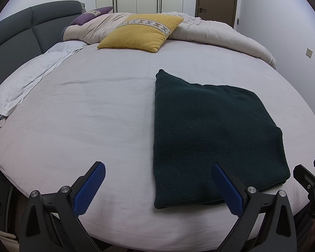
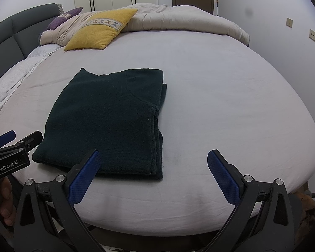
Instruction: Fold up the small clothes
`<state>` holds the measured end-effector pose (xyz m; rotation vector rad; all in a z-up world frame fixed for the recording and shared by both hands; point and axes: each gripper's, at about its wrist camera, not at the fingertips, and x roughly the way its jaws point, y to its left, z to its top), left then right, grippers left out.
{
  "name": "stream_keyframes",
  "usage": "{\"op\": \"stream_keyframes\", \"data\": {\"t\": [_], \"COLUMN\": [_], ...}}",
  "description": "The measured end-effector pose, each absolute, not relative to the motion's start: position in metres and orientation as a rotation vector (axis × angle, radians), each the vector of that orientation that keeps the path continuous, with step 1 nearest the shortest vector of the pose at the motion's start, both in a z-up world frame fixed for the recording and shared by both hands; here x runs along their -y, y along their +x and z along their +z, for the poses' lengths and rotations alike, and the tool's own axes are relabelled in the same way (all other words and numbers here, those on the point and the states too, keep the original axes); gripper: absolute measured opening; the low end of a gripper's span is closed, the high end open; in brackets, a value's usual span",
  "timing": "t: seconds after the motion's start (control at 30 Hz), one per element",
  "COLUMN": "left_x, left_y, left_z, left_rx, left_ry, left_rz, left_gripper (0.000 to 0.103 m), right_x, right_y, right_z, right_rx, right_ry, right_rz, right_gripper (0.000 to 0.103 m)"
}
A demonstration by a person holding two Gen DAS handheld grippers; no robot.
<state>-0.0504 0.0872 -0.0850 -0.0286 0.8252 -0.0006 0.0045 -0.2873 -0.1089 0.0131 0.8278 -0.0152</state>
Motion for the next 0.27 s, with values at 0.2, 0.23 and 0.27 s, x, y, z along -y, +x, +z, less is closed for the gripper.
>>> {"op": "stream_keyframes", "data": {"t": [0.2,0.23,0.27], "left_x": [-0.0871,-0.0876,-0.0875], "left_y": [-0.0493,-0.0497,-0.0495], "left_z": [-0.0847,-0.085,-0.0857], "left_rx": [-0.821,-0.819,-0.82], "left_ry": [-0.024,-0.023,-0.025], "left_rz": [0.0,0.0,-0.001], "left_gripper": [0.103,0.103,0.103], "right_x": [0.2886,0.2888,0.2885], "right_y": [0.0053,0.0054,0.0048], "right_z": [-0.1092,-0.1091,-0.1096], "right_rx": [-0.83,-0.83,-0.831], "right_ry": [0.014,0.014,0.015], "right_rz": [-0.013,-0.013,-0.013], "right_gripper": [0.103,0.103,0.103]}}
